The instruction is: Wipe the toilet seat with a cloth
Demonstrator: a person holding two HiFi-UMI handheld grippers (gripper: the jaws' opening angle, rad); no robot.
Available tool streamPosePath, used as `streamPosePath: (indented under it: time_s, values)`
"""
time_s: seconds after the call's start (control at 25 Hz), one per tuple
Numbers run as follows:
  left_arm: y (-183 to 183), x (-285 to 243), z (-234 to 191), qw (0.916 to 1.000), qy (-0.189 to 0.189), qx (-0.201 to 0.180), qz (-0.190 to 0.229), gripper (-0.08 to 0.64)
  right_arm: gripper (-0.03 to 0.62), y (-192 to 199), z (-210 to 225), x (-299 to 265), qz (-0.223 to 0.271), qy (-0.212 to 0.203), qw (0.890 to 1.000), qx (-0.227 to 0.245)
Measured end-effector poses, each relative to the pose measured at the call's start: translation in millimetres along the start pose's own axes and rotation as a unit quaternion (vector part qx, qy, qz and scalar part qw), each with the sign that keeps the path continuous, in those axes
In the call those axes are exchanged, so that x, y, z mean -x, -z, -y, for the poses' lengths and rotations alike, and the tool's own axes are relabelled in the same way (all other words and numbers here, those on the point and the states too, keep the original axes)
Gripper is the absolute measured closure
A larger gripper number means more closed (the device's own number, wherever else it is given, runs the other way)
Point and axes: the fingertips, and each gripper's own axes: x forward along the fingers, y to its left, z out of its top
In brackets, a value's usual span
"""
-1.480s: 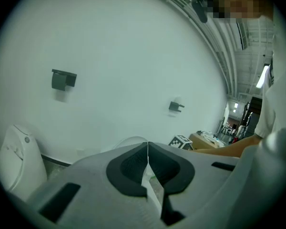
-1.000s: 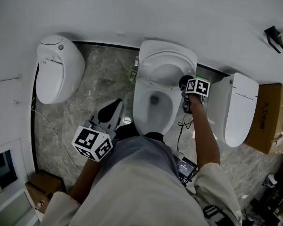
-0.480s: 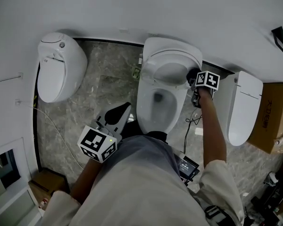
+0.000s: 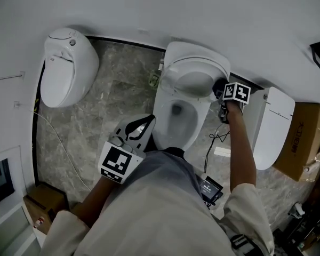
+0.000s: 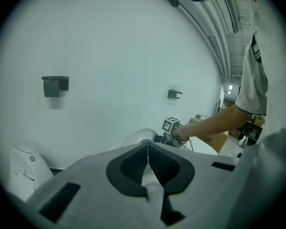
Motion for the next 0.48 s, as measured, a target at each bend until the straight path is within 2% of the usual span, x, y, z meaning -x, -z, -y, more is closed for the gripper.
streamPosePath:
  time_s: [0.48]
  values:
    - [6.8, 5.8, -0.1, 0.9993, -0.008, 0.037, 0.007, 0.549, 0.525, -9.2, -10.0, 8.7, 0.013, -0.002, 1.000, 0.017]
